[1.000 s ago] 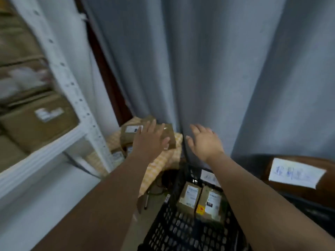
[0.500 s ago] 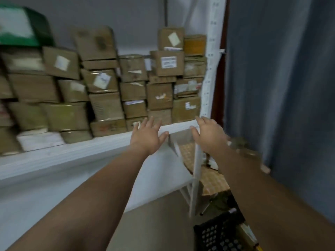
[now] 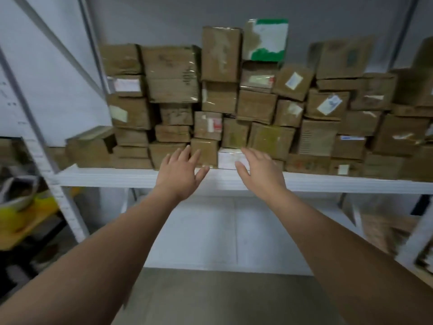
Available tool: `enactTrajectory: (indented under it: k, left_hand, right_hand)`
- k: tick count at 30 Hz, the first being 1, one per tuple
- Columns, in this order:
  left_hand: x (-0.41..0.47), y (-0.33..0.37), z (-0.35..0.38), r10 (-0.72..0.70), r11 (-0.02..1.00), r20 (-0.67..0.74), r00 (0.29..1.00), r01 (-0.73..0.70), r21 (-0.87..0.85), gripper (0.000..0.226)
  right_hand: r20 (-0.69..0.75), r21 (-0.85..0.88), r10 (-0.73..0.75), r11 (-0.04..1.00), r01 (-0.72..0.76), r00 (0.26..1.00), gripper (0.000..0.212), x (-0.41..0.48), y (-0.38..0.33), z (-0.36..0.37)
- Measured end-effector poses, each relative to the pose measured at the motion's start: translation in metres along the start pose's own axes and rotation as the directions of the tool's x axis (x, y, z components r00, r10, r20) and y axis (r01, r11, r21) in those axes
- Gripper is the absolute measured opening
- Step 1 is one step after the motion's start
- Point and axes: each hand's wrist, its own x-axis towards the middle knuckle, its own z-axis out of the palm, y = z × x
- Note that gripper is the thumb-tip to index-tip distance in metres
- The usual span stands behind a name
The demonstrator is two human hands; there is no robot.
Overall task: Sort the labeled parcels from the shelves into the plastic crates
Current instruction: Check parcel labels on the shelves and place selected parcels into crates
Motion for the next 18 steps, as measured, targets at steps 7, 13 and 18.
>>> enactTrajectory:
  k: [7, 13, 18]
  left_hand:
    - [-0.014, -0.189, -0.038, -0.087, 0.995, -0.073, 0.994, 0.09, 0.049, 0.062]
    - [0.002, -0.273, -0.031, -0.087, 0.993, -0.106, 0.991, 0.094, 0.065, 0.064]
    - [0.013, -0.328, 0.01, -0.078, 0.993, -0.112, 0.991, 0.086, 0.075, 0.078]
  right_hand:
    - [-0.042, 0.161, -0.131, 0.977, 0.136, 0.99, 0.052, 0.064, -0.167, 0.059]
    - [-0.037, 0.154, -0.186, 0.97, 0.19, 0.982, 0.051, 0.116, -0.239, 0.102]
    - [0.007, 0.233, -0.235, 0.946, 0.226, 0.972, 0.051, 0.136, -0.269, 0.159]
